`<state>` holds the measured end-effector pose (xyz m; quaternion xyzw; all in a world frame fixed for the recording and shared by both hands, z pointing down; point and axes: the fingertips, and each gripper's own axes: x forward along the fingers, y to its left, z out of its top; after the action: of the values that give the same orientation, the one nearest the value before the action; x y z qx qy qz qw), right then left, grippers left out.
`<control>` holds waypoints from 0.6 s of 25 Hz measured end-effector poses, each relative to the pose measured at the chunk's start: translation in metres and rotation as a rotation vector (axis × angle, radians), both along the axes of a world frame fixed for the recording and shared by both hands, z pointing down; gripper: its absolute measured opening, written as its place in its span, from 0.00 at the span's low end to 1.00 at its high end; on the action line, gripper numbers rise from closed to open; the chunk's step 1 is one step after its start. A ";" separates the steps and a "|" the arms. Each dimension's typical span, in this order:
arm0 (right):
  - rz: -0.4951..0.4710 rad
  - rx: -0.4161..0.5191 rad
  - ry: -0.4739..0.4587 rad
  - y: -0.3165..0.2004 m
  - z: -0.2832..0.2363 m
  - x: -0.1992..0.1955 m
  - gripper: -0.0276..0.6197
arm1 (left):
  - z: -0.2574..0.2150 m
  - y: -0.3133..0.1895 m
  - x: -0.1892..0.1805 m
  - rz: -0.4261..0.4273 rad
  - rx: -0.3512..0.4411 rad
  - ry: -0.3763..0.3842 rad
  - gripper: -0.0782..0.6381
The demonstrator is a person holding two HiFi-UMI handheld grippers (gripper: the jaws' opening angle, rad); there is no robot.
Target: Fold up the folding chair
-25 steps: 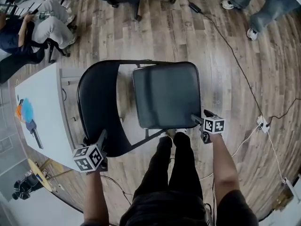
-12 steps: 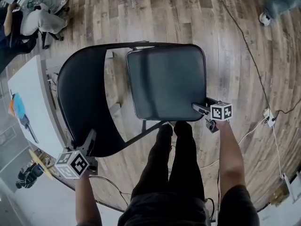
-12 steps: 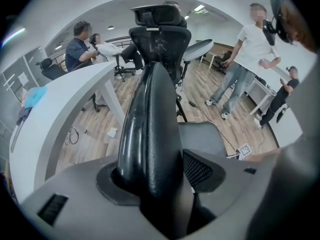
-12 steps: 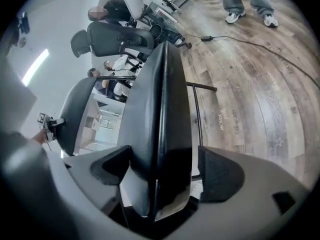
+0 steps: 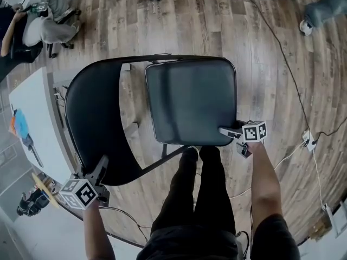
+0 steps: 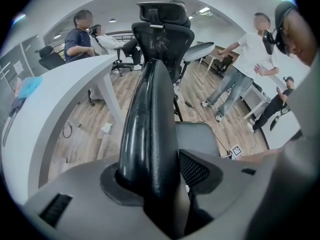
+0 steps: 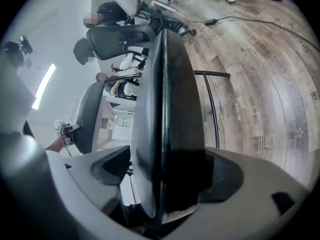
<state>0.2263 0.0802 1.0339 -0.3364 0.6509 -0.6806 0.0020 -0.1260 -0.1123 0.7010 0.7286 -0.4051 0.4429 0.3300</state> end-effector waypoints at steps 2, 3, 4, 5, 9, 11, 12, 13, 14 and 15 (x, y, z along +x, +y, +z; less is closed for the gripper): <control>0.000 0.009 -0.012 -0.003 -0.007 -0.003 0.66 | -0.002 -0.001 -0.003 -0.002 -0.002 0.004 0.42; 0.004 0.015 -0.019 -0.004 -0.011 -0.005 0.66 | -0.004 -0.002 -0.003 -0.003 0.000 0.005 0.42; 0.007 0.019 -0.023 -0.004 -0.014 -0.006 0.66 | -0.007 -0.002 -0.003 -0.003 0.002 0.006 0.41; 0.009 0.023 -0.025 -0.004 -0.019 -0.007 0.66 | -0.010 -0.002 -0.002 -0.005 0.004 0.009 0.40; 0.011 0.036 -0.047 -0.008 -0.044 -0.017 0.66 | -0.029 -0.003 -0.002 -0.016 0.012 0.026 0.38; 0.009 0.040 -0.059 -0.010 -0.058 -0.025 0.66 | -0.039 -0.005 -0.005 -0.019 0.020 0.030 0.37; 0.008 0.041 -0.066 -0.011 -0.066 -0.029 0.66 | -0.043 -0.006 -0.005 -0.022 0.024 0.036 0.37; 0.006 0.042 -0.074 -0.012 -0.074 -0.032 0.66 | -0.049 -0.006 -0.005 -0.026 0.028 0.047 0.36; 0.004 0.044 -0.082 -0.013 -0.083 -0.035 0.66 | -0.054 -0.006 -0.004 -0.031 0.030 0.063 0.36; 0.004 0.048 -0.084 -0.014 -0.091 -0.038 0.66 | -0.060 -0.005 -0.004 -0.036 0.031 0.082 0.34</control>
<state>0.1888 0.0665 0.9432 -0.3086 0.6657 -0.6783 0.0385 -0.1298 -0.1175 0.6407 0.7438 -0.4112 0.4004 0.3426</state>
